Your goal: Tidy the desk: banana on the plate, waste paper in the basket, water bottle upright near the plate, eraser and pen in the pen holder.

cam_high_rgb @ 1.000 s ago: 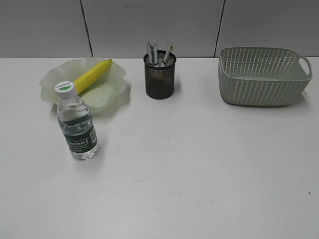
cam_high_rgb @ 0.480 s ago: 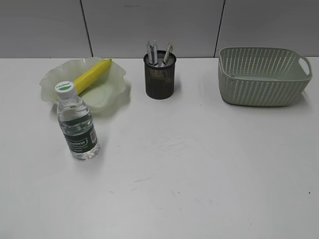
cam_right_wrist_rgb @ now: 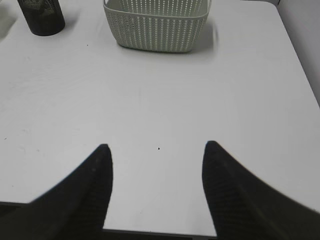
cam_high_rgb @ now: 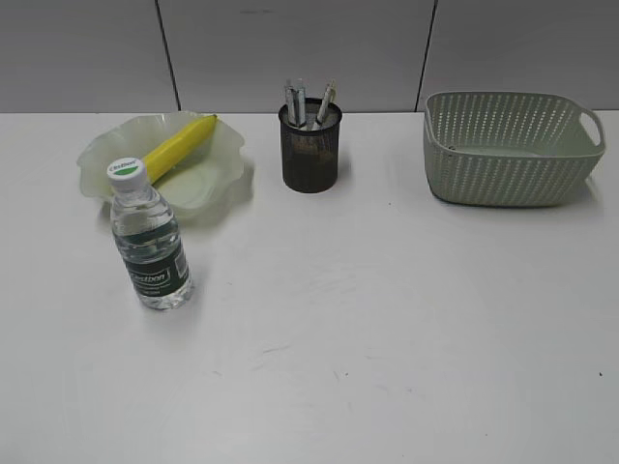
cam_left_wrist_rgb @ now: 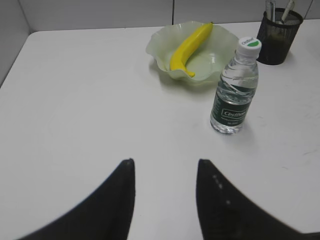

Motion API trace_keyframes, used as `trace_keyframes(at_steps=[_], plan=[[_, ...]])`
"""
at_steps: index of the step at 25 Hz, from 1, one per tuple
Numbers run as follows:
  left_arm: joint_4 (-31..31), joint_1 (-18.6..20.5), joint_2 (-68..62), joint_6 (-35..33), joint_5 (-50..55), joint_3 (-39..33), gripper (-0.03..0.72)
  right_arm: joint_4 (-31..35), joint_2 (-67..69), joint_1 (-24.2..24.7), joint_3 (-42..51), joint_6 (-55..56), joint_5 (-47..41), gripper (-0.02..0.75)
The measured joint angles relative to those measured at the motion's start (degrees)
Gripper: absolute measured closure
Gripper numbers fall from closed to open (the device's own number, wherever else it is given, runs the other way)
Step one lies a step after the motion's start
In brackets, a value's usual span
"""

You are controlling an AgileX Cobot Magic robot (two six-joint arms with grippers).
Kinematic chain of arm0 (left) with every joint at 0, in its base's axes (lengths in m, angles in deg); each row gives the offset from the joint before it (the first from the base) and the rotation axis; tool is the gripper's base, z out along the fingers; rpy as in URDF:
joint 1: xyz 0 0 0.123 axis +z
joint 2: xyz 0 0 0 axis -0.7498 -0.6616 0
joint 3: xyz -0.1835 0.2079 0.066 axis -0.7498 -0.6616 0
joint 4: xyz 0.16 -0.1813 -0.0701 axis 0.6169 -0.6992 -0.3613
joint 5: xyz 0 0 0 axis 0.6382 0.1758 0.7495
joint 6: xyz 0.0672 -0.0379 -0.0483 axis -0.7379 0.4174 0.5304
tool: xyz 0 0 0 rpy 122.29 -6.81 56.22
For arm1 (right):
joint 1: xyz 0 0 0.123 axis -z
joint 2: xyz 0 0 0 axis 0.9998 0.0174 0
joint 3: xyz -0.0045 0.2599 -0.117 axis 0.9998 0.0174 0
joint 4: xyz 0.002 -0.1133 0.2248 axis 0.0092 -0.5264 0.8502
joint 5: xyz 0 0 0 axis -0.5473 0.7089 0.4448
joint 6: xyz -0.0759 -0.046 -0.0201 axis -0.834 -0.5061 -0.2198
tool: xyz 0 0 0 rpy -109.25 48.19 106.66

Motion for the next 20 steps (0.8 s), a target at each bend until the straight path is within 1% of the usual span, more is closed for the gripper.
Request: trace_keyframes(at_steps=[20], plan=[[0.0,0.0,0.0,0.0,0.0,0.0,0.379,0.2,0.0,0.0,0.0,0.0,0.0,0.281]])
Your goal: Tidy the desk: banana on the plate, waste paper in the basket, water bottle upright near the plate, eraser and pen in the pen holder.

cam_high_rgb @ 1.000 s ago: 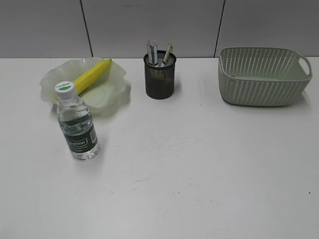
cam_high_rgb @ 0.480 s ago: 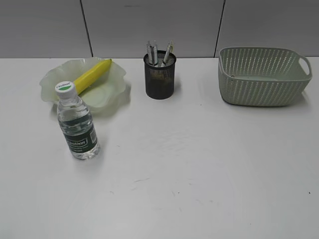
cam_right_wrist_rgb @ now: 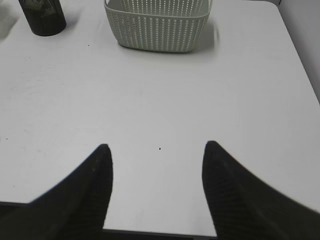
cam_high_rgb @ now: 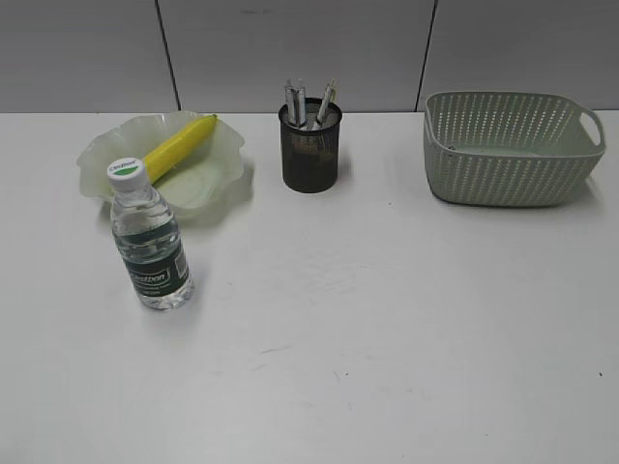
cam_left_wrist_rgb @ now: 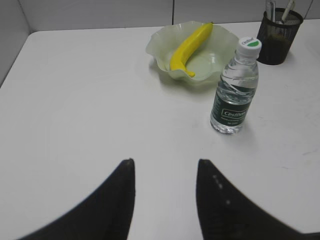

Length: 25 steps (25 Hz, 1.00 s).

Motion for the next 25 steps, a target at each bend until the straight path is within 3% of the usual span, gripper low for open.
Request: trace_keyframes(at_steps=[25], plan=[[0.0,0.0,0.0,0.0,0.0,0.0,0.379,0.0,0.0,0.0,0.0,0.0,0.0,0.281]])
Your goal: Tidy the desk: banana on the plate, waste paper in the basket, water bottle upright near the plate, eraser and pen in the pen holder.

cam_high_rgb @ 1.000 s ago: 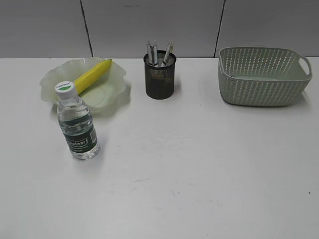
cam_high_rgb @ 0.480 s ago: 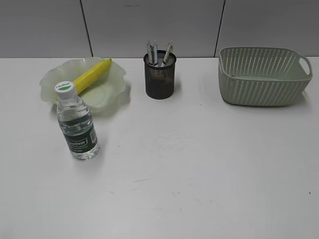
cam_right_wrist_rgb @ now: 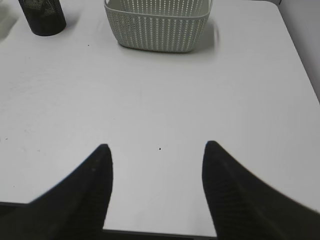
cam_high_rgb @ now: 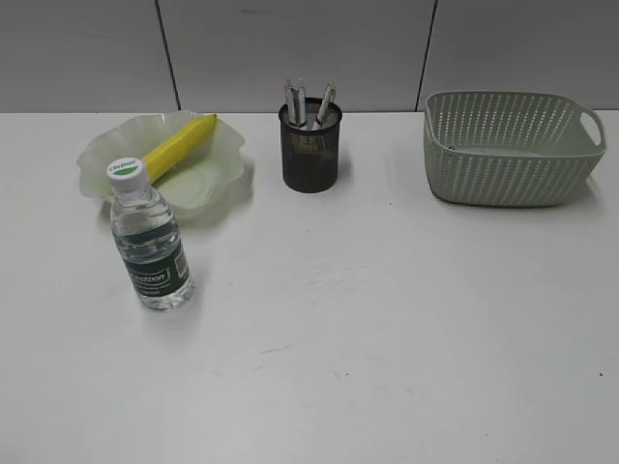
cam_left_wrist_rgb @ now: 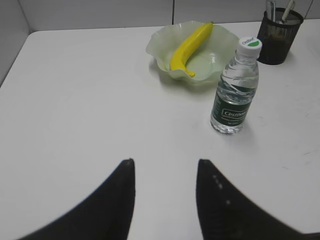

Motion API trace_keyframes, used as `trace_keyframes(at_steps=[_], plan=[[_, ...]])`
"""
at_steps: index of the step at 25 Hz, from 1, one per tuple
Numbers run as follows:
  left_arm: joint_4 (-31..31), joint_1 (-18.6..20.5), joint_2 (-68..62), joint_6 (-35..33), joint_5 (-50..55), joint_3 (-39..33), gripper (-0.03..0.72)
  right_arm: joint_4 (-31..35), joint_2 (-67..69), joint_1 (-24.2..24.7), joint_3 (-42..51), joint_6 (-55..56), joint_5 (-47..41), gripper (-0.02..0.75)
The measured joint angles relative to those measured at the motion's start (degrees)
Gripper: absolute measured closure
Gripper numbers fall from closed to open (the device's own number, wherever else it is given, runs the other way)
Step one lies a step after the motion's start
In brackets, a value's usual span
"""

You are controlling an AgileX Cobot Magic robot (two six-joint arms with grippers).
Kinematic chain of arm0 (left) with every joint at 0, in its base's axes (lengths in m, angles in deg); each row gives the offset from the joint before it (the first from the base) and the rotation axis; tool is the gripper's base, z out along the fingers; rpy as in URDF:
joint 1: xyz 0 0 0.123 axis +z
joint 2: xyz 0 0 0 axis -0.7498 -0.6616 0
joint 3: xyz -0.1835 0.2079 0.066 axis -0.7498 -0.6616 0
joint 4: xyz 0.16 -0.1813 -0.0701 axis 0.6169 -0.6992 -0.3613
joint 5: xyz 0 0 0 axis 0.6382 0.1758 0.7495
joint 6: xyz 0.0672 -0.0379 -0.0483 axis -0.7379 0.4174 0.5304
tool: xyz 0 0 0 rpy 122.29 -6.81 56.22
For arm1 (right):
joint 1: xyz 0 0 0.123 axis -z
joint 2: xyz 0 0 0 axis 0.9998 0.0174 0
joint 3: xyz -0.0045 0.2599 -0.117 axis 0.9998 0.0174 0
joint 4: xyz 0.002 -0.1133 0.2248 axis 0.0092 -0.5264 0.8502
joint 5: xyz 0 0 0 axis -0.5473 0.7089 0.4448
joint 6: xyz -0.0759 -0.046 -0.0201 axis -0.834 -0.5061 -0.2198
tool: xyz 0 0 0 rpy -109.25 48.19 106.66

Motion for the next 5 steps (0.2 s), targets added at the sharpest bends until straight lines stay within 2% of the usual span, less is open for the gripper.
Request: trace_keyframes(at_steps=[5], plan=[[0.0,0.0,0.0,0.0,0.0,0.0,0.379,0.0,0.0,0.0,0.0,0.0,0.0,0.281]])
